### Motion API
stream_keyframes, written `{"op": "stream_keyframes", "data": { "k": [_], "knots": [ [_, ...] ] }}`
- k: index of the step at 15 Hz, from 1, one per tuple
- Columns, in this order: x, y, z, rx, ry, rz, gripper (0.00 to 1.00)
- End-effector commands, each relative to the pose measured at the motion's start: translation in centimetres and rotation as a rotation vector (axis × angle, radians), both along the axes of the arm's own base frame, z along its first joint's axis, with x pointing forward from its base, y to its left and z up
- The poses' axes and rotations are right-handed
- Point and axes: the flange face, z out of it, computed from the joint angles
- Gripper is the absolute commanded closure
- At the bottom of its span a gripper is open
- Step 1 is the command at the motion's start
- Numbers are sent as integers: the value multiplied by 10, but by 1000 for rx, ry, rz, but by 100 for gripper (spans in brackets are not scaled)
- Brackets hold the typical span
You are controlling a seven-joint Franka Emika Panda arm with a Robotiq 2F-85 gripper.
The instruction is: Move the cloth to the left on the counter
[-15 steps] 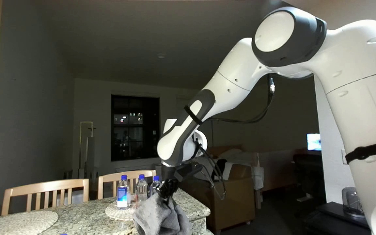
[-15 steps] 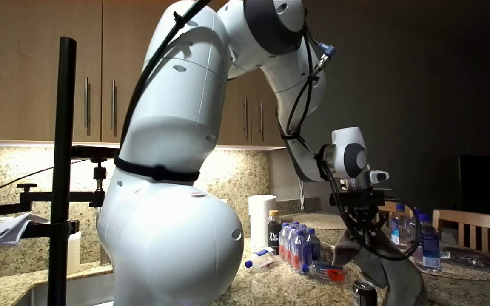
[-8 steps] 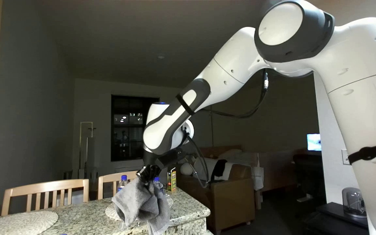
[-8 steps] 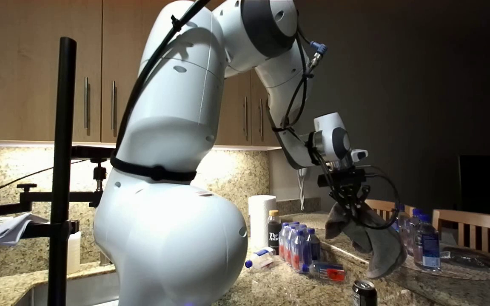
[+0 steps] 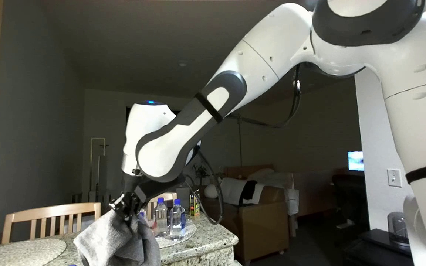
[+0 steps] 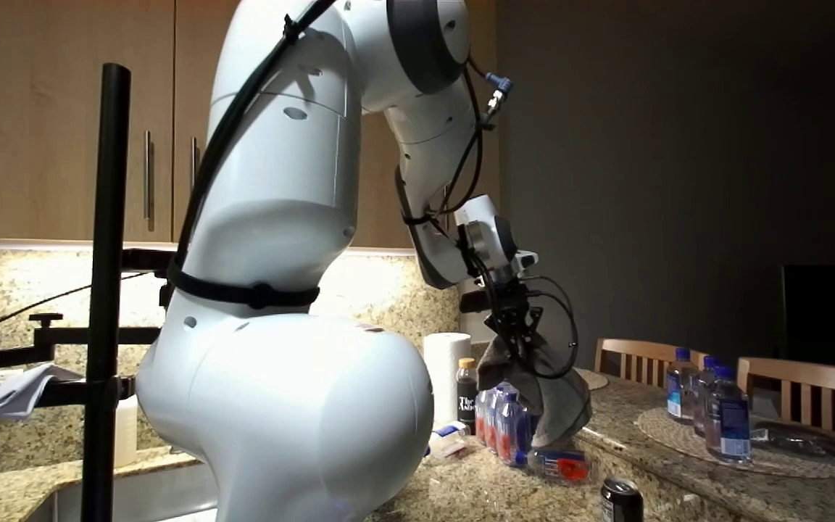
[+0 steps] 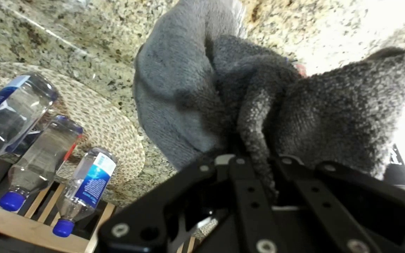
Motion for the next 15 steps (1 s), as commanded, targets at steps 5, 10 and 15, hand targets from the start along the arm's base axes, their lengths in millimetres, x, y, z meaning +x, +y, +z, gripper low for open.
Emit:
{"op": "stream_keyframes", "data": {
  "k": [5,10,15],
  "knots": [
    [-105,14,-61,-92,135,-106,92],
    [-132,31,-138,-64,225,-154,92],
    [-122,53,-181,13,182,-307,92]
  ]
}}
